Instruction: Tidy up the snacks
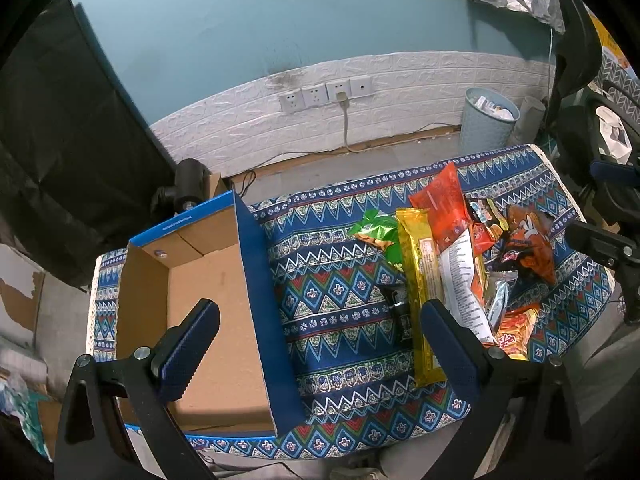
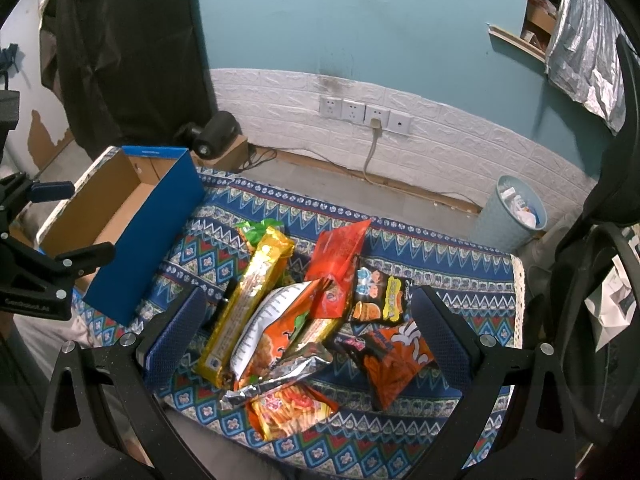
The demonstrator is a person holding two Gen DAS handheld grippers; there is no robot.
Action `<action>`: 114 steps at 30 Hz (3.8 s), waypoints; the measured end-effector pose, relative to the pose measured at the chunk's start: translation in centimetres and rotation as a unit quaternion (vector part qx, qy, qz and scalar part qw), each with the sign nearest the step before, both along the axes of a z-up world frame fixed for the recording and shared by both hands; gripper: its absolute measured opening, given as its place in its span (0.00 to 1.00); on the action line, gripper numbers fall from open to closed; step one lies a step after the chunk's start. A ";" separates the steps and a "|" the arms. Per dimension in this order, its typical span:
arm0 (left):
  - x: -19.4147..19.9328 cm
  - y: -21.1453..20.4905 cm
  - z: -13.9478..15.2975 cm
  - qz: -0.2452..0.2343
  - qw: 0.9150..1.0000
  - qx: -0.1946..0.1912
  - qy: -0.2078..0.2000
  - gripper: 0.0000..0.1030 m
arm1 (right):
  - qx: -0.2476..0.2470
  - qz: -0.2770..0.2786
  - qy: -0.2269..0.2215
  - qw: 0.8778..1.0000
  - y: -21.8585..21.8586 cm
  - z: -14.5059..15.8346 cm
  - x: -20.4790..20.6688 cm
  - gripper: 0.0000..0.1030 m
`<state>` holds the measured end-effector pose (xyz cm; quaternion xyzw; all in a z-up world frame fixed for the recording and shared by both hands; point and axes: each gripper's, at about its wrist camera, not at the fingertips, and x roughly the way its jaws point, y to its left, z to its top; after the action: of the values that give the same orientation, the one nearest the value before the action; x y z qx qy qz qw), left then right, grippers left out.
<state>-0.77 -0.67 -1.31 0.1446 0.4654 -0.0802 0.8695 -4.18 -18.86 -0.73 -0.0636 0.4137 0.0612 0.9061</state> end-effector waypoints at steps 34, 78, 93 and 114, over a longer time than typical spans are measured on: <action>0.3 -0.1 -0.4 -0.001 1.000 0.000 0.011 0.99 | -0.007 -0.009 0.012 1.000 -0.4 -0.2 0.1 0.97; 7.4 -5.1 -13.3 0.028 0.986 0.008 0.163 0.99 | -0.120 -0.146 0.180 0.965 -8.8 -14.6 7.9 0.97; 7.5 -7.5 -15.1 0.014 0.985 0.007 0.174 0.99 | -0.079 -0.190 0.218 0.954 -14.1 -16.9 4.0 0.97; 8.8 -7.9 -17.7 0.010 0.982 0.003 0.186 0.96 | -0.016 -0.184 0.202 0.962 -15.8 -17.3 7.6 0.97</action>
<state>7.99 -8.60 -19.03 0.1251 0.6207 -0.0955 0.7681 3.39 -34.65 -17.99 0.0132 0.5938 -0.1018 0.7981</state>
